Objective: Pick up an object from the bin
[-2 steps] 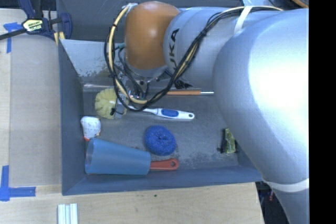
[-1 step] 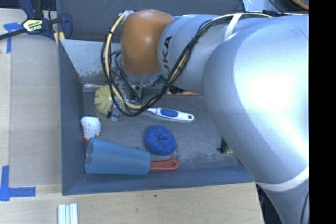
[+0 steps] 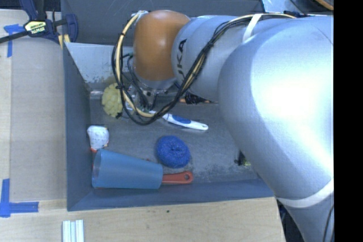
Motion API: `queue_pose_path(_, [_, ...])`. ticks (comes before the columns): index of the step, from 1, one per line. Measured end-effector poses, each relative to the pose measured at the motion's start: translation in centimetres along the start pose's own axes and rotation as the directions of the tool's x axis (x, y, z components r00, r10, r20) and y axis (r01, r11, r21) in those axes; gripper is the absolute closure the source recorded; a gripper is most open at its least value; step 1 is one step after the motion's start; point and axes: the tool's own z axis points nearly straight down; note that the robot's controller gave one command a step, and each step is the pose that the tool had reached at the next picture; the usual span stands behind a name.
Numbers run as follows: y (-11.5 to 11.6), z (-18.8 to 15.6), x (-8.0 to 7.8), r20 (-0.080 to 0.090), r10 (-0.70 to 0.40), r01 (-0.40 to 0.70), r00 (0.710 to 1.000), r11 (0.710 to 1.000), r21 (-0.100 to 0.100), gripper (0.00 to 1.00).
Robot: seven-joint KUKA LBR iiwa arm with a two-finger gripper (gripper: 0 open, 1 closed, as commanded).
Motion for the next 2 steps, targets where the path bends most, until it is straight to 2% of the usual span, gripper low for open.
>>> queue_pose_path(2, [-0.09, -0.86, 0.1, -0.002, 0.0, 0.0, 1.0, 1.0, 0.001, 1.0])
